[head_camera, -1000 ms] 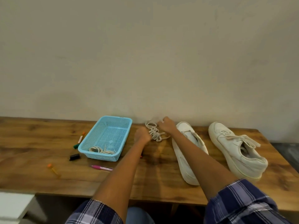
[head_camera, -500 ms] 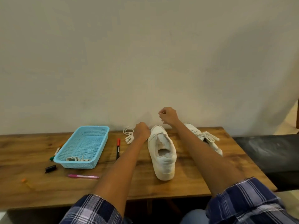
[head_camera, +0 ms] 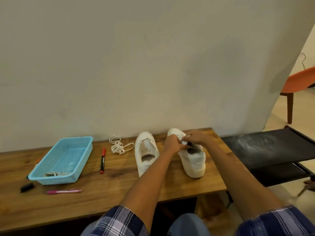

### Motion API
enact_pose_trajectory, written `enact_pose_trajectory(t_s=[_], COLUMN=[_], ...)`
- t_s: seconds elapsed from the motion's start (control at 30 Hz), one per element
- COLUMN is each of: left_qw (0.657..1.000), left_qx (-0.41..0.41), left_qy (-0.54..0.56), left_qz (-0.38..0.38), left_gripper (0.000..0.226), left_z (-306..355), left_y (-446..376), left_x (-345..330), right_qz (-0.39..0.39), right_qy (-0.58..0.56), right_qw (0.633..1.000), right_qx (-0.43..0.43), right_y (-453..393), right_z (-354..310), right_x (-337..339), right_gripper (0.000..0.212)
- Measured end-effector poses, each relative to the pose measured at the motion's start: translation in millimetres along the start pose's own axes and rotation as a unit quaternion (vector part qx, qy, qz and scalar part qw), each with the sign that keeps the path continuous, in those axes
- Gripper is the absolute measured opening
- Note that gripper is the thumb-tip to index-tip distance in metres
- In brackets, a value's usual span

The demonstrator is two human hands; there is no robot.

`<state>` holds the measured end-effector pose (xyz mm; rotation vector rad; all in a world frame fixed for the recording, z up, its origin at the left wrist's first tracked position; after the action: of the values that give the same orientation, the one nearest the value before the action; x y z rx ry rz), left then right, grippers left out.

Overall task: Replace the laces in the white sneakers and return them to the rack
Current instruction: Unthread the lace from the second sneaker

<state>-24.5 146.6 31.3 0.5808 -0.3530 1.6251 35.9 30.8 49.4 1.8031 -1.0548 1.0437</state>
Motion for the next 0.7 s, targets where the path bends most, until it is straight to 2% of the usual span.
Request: enact_pose_trajectory(t_s=[0.07, 0.17, 0.27, 0.37, 0.47, 0.53, 0.57, 0.6, 0.63, 0.7], left_qw=[1.000, 0.998, 0.998, 0.999, 0.998, 0.995, 0.994, 0.994, 0.994, 0.994], left_qx=[0.022, 0.047, 0.050, 0.038, 0.059, 0.090, 0.101, 0.107, 0.109, 0.108], left_qy=[-0.001, -0.024, -0.033, -0.035, -0.031, -0.022, -0.017, -0.011, -0.007, 0.000], left_qz=[-0.001, -0.031, -0.023, 0.000, -0.014, -0.029, -0.032, -0.032, -0.031, -0.030], left_gripper=[0.033, 0.033, 0.035, 0.030, 0.036, 0.040, 0.041, 0.042, 0.042, 0.042], left_z=[-0.6, 0.1, 3.9, 9.0, 12.7, 13.4, 14.0, 13.9, 13.7, 12.9], left_y=[-0.1, 2.0, 3.6, 3.2, 0.3, -0.8, -0.6, -0.6, -0.5, -1.2], left_x=[-0.9, 5.2, 9.5, 7.8, 8.9, 10.2, 10.2, 9.6, 8.7, 6.7], right_qz=[-0.030, -0.111, -0.152, -0.108, -0.071, -0.023, 0.037, 0.117, 0.204, 0.336], right_qy=[-0.013, -0.116, -0.169, -0.126, -0.070, -0.104, -0.178, -0.275, -0.372, -0.538], right_qw=[0.999, 0.987, 0.974, 0.985, 0.993, 0.992, 0.982, 0.954, 0.905, 0.763], right_qx=[-0.005, -0.021, 0.016, 0.050, 0.064, 0.067, 0.053, 0.020, -0.029, -0.127], right_y=[6.5, 7.6, 6.1, 4.9, 0.4, -4.4, -7.7, -11.9, -16.2, -22.1], right_z=[-2.0, 4.0, 16.5, 20.5, 23.7, 28.0, 30.4, 32.7, 35.9, 42.7], right_x=[4.6, 12.3, 16.7, 16.3, 15.8, 23.1, 31.3, 41.7, 52.9, 71.6], right_gripper=[0.038, 0.031, 0.027, 0.029, 0.018, 0.016, 0.019, 0.020, 0.022, 0.029])
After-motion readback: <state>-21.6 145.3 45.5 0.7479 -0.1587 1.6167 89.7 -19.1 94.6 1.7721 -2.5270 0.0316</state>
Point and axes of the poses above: each hand's wrist, its own y-axis away from the middle knuckle, its own x-axis out of the back of the hand, z = x × y, the point moved 1 cm from there along -y, towards the middle knuckle, and after that the axes turned 8 degrees about y, right-handed, at the moved point
